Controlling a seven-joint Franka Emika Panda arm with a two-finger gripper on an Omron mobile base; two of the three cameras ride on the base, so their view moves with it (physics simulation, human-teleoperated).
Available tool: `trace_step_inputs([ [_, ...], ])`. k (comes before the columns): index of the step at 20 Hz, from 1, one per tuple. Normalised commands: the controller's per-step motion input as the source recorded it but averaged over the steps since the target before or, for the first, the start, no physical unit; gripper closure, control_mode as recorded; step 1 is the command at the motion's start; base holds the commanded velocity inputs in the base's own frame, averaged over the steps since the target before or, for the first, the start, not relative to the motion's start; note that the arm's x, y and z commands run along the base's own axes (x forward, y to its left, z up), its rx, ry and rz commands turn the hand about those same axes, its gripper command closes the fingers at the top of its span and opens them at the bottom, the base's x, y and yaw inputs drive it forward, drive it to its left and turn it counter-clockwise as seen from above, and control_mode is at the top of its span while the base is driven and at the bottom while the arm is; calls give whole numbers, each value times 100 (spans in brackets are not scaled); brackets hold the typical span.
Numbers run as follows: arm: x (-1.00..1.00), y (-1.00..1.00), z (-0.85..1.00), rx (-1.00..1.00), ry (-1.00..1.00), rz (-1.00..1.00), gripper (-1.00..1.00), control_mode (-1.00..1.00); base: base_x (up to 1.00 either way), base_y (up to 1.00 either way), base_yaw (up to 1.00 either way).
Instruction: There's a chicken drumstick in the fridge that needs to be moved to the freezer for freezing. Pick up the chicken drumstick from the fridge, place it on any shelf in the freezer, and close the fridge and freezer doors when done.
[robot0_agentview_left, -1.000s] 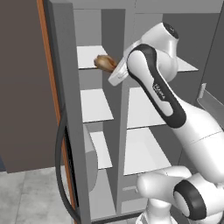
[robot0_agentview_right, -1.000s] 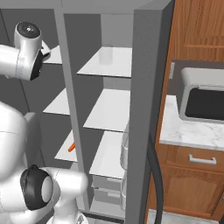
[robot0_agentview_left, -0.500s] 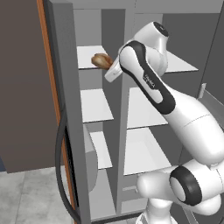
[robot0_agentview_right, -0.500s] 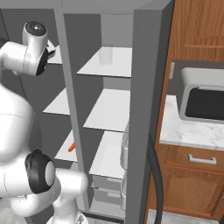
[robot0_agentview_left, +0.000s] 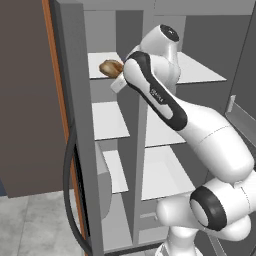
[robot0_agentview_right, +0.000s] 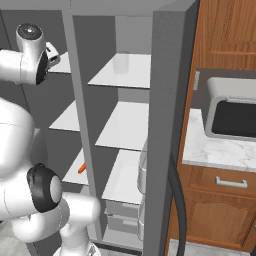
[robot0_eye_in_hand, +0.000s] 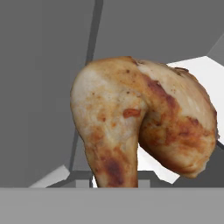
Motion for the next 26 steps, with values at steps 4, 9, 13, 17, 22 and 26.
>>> trace_step_inputs([
  [4, 0, 15, 0, -2, -5, -17, 100, -100, 0, 0, 0],
  [9, 12, -1, 0, 0, -1, -9, 100, -100, 0, 0, 0],
  [13, 18, -4, -3, 0, 0, 0, 100, -100, 0, 0, 0],
  [17, 34, 0, -7, 0, 0, 0, 100, -100, 0, 0, 0],
  [22, 39, 0, -5, 0, 0, 0, 100, -100, 0, 0, 0],
  [26, 41, 0, -14, 0, 0, 0, 100, -100, 0, 0, 0],
])
